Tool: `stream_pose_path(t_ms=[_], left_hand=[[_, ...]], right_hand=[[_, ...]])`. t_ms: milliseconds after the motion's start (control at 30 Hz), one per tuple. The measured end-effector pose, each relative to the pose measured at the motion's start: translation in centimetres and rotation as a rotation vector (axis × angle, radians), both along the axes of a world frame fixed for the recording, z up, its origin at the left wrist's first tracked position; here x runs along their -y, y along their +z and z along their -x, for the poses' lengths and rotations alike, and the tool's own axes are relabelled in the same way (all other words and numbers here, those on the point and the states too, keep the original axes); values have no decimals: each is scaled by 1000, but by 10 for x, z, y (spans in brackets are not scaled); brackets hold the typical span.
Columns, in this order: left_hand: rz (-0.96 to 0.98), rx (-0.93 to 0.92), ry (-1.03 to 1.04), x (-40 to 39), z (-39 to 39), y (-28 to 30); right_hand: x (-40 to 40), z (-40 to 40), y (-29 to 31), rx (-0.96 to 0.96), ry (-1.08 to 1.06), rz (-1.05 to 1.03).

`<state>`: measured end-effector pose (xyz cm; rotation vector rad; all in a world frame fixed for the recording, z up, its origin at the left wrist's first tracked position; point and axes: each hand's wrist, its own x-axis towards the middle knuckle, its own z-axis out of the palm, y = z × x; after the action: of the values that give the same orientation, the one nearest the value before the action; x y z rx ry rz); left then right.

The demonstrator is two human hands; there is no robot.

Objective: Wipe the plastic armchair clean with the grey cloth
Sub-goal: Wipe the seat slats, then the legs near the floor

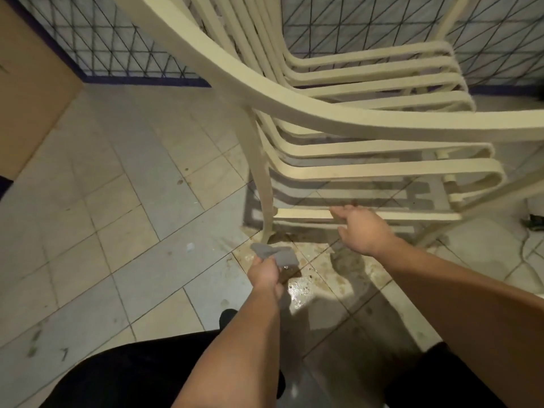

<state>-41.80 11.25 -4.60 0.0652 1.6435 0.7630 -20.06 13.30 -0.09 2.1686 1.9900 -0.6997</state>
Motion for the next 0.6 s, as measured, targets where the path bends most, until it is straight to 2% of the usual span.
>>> stream_pose_path(t_ms=[67,133,267,433,500,533,600], left_hand=[[-65,33,28,-17,-11,5],[-132,76,127,-42,-19,14],[-131,58,229,-60,-22,37],[-288,218,291,-46,-36,81],[-439,200,123,-34,-43,99],[-516,151,0,-28,-44,102],[-589,-18,-263,-15,-45,98]], right_hand=[[5,-11,-1,144,63,141],[7,-19,-4,176,93,248],[6,-17,-6,144,72,270],[3,-15,-2,46,-9,303],[0,-20,9,-116,-106,255],[0,-22,17,-268,-211,181],[11,-18,33,-724,-479,13]])
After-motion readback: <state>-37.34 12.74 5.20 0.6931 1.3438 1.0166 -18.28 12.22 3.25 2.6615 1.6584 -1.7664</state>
